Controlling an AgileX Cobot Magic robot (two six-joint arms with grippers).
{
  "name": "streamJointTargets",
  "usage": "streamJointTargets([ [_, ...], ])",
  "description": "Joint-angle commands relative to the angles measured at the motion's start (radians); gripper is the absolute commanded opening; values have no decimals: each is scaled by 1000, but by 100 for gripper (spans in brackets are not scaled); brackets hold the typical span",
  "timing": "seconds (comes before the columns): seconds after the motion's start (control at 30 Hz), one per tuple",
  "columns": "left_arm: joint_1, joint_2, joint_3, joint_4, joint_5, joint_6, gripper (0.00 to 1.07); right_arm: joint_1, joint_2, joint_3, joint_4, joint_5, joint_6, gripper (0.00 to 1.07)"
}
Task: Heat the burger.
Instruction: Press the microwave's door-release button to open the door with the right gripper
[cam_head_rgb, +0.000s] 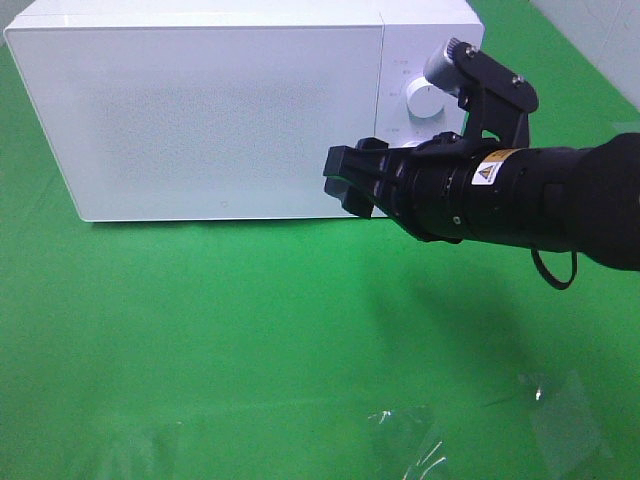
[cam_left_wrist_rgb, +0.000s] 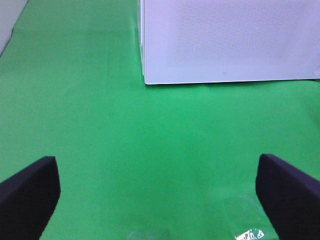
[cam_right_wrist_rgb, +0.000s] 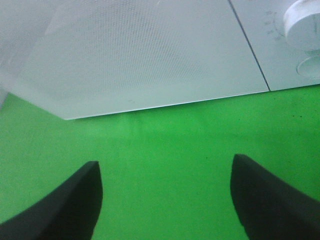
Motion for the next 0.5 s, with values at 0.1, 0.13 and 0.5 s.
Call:
streamJointTargets([
  [0.1, 1, -18, 4, -1, -7, -4, 100, -4, -108, -13, -144, 158, -39, 69],
  [0.13, 1, -18, 4, -1, -7, -4, 100, -4, -149, -28, -191, 233, -39, 69],
  [0.5, 1, -18, 4, -1, -7, -4, 100, -4, -379, -88, -347, 656, -39, 69],
])
